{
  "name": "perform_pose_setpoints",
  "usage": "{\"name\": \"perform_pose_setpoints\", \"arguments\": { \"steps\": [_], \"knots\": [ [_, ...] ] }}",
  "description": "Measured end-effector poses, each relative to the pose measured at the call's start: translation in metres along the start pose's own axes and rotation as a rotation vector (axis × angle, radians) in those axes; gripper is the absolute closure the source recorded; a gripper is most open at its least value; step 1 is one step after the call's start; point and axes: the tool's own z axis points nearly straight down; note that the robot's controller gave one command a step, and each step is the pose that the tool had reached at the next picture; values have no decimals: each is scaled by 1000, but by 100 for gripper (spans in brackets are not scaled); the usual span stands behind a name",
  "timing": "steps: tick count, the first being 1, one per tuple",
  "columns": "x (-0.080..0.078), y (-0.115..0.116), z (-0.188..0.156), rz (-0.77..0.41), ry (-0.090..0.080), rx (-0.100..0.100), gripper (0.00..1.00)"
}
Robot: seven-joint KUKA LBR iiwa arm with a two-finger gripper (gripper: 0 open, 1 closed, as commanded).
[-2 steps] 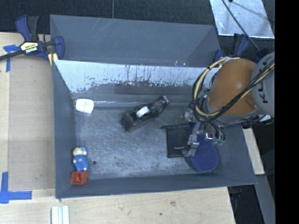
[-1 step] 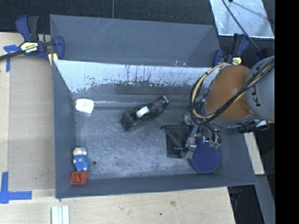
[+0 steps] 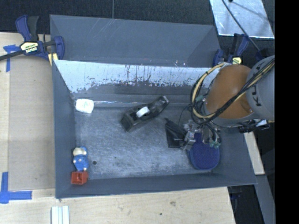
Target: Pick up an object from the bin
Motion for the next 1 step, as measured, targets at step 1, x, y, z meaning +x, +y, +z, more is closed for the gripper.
{"name": "perform_pose_setpoints", "arguments": {
  "steps": [1],
  "knots": [
    [19, 22, -137, -20, -12, 0, 100]
  ]
}}
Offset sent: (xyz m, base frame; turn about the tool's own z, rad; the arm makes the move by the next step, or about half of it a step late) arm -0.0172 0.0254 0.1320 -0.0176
